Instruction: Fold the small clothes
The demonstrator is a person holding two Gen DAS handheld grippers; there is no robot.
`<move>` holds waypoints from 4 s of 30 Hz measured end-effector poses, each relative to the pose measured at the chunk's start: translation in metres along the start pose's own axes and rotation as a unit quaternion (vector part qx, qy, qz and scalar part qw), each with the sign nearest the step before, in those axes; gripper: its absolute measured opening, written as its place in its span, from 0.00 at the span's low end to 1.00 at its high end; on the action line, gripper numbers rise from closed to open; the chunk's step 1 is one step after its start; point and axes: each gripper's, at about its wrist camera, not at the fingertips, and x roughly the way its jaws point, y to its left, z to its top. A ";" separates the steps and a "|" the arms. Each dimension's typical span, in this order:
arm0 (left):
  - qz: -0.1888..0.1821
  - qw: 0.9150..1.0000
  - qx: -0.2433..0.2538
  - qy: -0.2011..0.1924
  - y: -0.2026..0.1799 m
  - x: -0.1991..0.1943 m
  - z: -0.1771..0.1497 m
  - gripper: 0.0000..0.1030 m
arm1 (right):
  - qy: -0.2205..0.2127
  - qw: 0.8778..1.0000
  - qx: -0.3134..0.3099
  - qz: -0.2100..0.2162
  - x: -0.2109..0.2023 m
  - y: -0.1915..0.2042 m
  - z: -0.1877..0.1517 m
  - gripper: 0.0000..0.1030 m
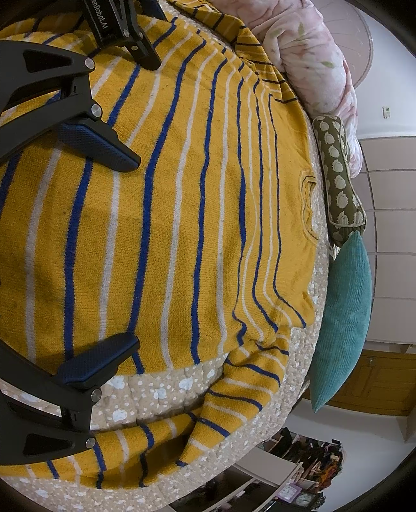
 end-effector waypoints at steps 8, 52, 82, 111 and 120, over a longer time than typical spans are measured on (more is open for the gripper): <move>-0.001 1.000 -0.001 -0.001 0.000 0.000 0.000 1.00 | 0.001 1.000 0.002 0.006 -0.001 -0.003 -0.003 1.00; -0.089 0.993 -0.076 -0.018 0.113 -0.150 -0.088 0.13 | -0.076 0.990 0.111 -0.042 -0.130 -0.129 -0.078 0.65; -0.102 0.991 -0.072 -0.038 0.095 -0.158 -0.070 0.47 | -0.046 0.964 0.154 -0.213 -0.145 -0.273 -0.092 0.07; -0.142 0.982 -0.102 -0.067 0.117 -0.166 -0.064 0.55 | -0.114 0.915 0.360 -0.145 -0.126 -0.364 0.041 0.05; -0.135 0.978 -0.133 -0.087 0.149 -0.171 -0.077 0.58 | -0.108 0.988 0.110 0.006 -0.090 -0.120 0.148 0.05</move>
